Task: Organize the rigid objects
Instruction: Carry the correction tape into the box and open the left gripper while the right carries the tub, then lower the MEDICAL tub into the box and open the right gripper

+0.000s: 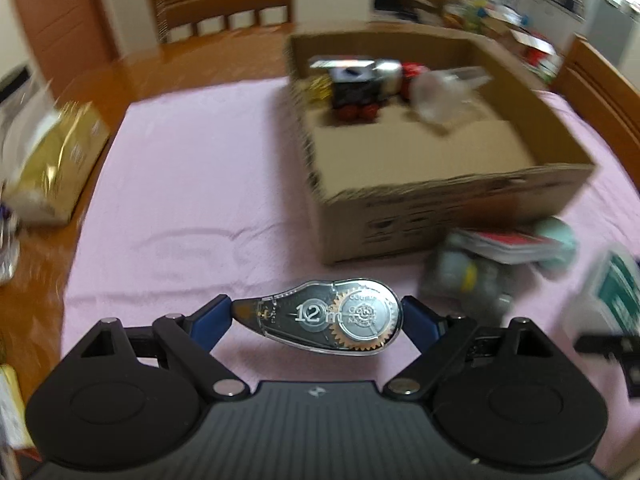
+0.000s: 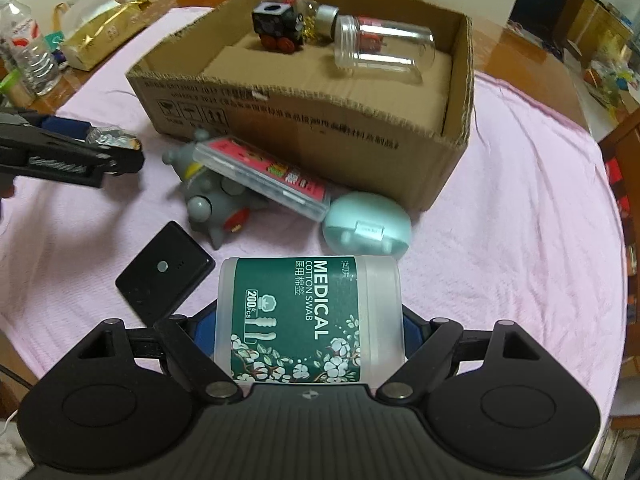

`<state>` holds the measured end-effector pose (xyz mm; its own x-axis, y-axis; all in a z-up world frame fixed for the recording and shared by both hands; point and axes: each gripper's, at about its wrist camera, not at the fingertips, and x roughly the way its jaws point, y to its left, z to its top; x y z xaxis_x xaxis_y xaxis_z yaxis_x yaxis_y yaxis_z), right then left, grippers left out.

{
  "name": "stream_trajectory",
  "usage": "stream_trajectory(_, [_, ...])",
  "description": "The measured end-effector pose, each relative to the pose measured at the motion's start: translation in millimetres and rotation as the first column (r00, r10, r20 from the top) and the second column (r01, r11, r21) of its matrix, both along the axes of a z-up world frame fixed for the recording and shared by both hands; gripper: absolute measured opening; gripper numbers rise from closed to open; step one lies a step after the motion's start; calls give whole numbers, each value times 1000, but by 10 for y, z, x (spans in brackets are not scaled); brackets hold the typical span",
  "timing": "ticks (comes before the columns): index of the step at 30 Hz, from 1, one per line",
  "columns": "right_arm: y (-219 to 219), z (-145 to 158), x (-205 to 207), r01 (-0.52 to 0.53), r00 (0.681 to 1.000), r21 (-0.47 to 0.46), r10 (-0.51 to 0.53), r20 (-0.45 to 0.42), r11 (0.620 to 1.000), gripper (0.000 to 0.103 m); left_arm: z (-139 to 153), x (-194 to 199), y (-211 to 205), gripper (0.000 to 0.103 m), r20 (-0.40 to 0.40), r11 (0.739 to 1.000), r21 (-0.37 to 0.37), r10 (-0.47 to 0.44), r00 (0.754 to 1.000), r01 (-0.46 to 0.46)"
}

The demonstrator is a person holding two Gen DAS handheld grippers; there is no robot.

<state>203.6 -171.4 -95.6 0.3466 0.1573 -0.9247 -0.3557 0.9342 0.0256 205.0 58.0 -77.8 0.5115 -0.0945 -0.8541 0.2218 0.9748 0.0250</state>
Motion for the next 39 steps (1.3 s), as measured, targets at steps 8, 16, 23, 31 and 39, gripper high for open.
stream_trajectory(8, [-75, 464, 78, -102, 993, 15, 101, 68, 995, 86, 619, 8, -190, 89, 86, 985, -6, -172, 981, 173])
stream_trajectory(16, [-98, 837, 349, -128, 977, 40, 119, 176, 991, 86, 707, 440, -453, 89, 166, 977, -4, -208, 964, 211])
stream_trajectory(23, [-76, 894, 602, -129, 971, 38, 119, 205, 991, 86, 401, 894, -628, 89, 145, 982, 6, -186, 972, 187])
stream_trajectory(31, [-118, 832, 762, -115, 975, 36, 105, 198, 993, 86, 378, 1024, -546, 90, 194, 992, 15, -126, 973, 126])
stream_trajectory(39, [-115, 779, 912, -106, 977, 36, 98, 190, 994, 86, 556, 822, -292, 100, 213, 998, -45, -32, 977, 43])
